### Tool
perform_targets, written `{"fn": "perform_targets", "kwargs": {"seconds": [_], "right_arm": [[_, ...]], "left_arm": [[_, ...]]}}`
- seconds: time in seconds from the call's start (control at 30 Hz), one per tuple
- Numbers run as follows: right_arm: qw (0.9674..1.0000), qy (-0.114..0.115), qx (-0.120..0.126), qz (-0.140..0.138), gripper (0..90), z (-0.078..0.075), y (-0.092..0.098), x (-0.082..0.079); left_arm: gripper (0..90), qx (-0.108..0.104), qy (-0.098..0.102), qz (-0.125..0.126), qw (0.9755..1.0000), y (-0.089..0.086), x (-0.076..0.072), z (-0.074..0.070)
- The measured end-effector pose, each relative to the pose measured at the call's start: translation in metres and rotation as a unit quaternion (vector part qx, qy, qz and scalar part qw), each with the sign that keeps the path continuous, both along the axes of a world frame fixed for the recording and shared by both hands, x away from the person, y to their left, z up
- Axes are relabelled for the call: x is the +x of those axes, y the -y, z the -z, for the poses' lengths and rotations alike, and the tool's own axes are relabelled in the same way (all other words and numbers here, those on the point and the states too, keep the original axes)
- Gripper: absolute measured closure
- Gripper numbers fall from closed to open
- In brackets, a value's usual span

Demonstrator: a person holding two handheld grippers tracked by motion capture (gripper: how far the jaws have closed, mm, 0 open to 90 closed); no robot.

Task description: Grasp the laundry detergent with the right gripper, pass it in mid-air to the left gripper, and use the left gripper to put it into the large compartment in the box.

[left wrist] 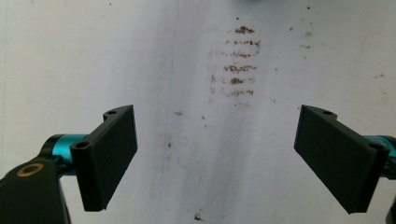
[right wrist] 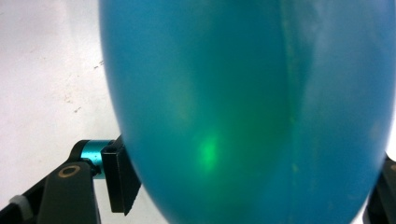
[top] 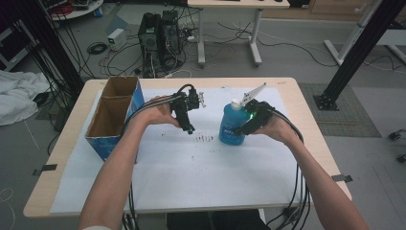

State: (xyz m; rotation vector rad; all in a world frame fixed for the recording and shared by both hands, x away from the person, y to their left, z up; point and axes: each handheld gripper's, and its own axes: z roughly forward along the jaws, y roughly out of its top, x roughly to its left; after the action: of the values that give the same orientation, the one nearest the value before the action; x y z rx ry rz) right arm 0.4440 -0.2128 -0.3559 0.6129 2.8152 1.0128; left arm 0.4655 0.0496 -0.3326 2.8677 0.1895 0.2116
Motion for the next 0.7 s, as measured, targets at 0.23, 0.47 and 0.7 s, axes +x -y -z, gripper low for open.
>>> {"fn": "perform_targets", "kwargs": {"seconds": [0.23,0.47,0.7], "right_arm": [[0.9999,-0.009,0.001,0.012,26.7,0.0013,-0.0008,-0.0009],[0.9999,0.016,0.001,-0.004,32.1,0.0021,-0.0020,0.0003],[0.9999,0.016,0.002,-0.003,34.1,0.0037,-0.0015,0.0006]], "left_arm": [[13.3,-0.003,0.000,0.000,1.0000,-0.0004,-0.0007,0.0010],[13.3,0.001,0.002,0.004,1.0000,-0.0008,-0.0005,-0.0009],[13.3,0.001,0.002,0.003,1.0000,-0.0010,-0.0010,-0.0012]]}}
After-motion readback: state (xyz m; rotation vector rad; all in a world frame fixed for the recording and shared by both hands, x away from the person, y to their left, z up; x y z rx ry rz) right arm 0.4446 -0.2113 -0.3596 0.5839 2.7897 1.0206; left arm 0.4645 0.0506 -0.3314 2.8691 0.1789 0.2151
